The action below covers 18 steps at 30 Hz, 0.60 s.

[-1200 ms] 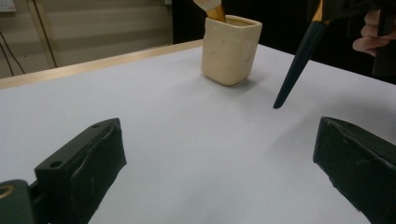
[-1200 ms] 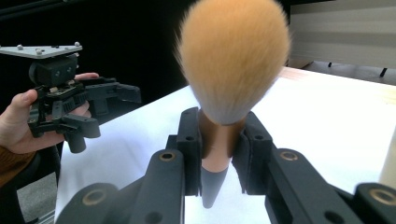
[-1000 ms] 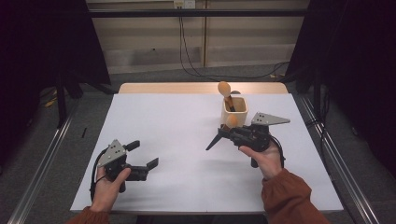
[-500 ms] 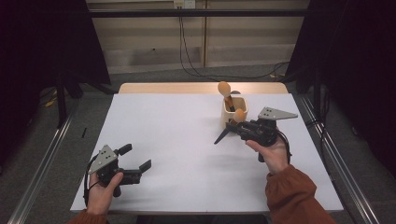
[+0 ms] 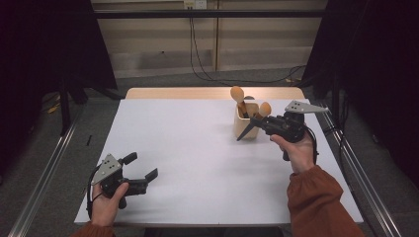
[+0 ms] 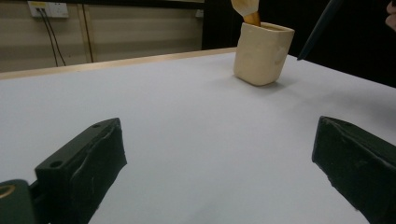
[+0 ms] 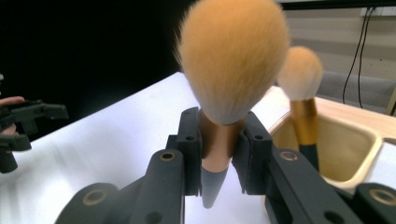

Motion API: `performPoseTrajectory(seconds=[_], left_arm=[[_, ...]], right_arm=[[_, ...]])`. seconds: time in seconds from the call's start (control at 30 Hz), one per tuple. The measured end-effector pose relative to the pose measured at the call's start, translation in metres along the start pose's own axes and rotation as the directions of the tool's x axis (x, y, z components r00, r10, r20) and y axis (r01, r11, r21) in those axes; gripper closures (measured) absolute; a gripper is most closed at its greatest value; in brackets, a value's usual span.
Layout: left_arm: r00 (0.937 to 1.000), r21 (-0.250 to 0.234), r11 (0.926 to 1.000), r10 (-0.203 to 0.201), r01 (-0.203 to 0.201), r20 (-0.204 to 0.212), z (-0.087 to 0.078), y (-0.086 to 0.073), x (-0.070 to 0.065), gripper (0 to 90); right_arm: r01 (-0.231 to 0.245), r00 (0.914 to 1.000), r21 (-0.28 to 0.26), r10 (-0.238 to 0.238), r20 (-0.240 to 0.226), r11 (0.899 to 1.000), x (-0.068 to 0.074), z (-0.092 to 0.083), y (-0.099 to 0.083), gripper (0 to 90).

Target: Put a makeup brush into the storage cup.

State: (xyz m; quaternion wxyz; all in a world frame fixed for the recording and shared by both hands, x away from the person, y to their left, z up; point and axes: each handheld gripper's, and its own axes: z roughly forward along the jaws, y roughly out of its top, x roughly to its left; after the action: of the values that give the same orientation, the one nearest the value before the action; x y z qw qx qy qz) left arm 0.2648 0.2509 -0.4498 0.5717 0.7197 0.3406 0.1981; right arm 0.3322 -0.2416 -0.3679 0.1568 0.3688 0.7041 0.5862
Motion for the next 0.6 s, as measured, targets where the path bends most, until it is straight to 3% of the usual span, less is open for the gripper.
performPoseTrajectory(seconds=[0.6], left_arm=[[1.0000,0.013,0.9999,0.001,-0.001,0.000,0.000,-0.002,-0.001,2.6]], right_arm=[[0.048,0.9977,-0.038,-0.046,0.049,0.998,-0.008,-0.012,0.060,74.3]])
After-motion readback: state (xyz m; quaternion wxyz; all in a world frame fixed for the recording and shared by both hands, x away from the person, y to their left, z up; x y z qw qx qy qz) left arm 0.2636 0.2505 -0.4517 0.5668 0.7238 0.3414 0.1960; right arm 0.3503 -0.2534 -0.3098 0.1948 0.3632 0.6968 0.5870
